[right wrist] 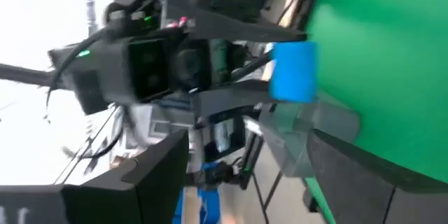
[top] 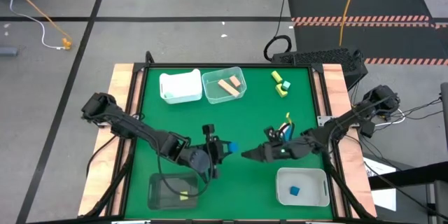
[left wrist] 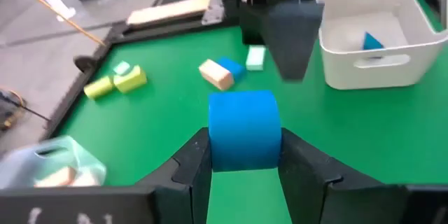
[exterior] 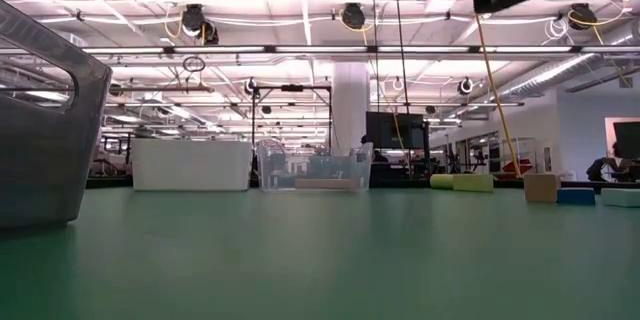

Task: Sort & place blocks by color
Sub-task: Put the bottom blue block into the gray bin, then put the middle yellow block into the black bin

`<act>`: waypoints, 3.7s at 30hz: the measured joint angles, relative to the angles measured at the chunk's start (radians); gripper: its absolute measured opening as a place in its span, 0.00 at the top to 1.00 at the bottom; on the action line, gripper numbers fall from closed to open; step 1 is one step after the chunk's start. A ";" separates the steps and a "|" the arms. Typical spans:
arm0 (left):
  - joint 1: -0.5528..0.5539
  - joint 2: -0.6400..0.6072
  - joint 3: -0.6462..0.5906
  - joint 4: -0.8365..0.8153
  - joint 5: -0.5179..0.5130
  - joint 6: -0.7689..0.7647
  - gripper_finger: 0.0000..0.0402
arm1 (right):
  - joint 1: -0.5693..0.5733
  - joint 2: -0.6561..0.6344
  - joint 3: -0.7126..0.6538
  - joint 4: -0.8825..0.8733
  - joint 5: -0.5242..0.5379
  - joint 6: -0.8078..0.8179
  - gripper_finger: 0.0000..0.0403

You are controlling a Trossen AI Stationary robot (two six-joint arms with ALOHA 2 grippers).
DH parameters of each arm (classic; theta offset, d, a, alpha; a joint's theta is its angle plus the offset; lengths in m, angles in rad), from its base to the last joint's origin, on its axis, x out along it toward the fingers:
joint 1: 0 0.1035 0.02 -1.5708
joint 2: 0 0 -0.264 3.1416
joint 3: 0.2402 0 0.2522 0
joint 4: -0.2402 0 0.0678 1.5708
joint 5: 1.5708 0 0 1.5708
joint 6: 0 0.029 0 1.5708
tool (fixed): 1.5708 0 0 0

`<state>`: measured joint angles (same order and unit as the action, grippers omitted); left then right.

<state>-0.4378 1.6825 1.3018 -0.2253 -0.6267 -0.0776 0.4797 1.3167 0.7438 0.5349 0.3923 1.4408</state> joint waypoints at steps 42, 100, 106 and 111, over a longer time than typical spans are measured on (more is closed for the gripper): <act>0.125 0.000 0.000 0.060 0.063 0.147 0.68 | -0.187 0.000 0.000 -0.074 -0.002 -0.127 0.84; 0.252 0.001 0.000 0.008 0.137 -0.354 0.27 | 0.314 -0.274 0.000 -1.063 -0.580 0.109 0.54; 0.276 0.001 0.000 0.008 0.139 -0.360 0.27 | 0.273 -0.307 0.000 -1.064 -0.579 -0.018 0.45; 0.294 0.001 0.000 0.009 0.140 -0.390 0.27 | 0.146 -0.370 0.000 -1.064 -0.526 -0.150 0.44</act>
<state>-0.1442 1.6833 1.3018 -0.2165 -0.4870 -0.4680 0.6255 0.9462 0.7437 -0.5293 -0.1332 1.2907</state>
